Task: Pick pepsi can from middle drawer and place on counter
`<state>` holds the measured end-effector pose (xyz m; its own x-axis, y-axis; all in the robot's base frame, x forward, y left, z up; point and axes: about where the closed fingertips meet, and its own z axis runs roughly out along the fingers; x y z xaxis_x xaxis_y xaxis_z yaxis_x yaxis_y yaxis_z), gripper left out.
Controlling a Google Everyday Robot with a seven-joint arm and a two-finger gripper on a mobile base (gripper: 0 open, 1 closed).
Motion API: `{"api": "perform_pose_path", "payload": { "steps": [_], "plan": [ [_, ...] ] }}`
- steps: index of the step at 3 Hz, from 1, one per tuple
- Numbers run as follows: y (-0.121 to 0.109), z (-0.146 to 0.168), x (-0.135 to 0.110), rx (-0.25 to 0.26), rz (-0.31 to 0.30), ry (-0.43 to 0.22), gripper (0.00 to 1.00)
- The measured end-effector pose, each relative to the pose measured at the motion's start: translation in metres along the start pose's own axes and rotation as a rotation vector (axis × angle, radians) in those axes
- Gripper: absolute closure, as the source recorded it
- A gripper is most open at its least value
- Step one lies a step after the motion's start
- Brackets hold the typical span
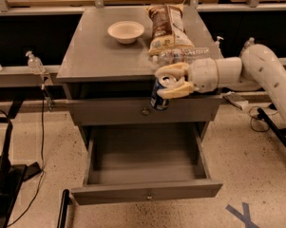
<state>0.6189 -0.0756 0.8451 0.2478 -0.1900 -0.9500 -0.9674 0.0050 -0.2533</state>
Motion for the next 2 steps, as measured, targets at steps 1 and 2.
{"api": "perform_pose_path", "payload": {
  "steps": [1,2],
  "plan": [
    [-0.018,0.013,-0.044,-0.027,0.004,0.024,1.00],
    [-0.030,0.025,-0.079,-0.075,0.014,0.004,1.00]
  ]
}}
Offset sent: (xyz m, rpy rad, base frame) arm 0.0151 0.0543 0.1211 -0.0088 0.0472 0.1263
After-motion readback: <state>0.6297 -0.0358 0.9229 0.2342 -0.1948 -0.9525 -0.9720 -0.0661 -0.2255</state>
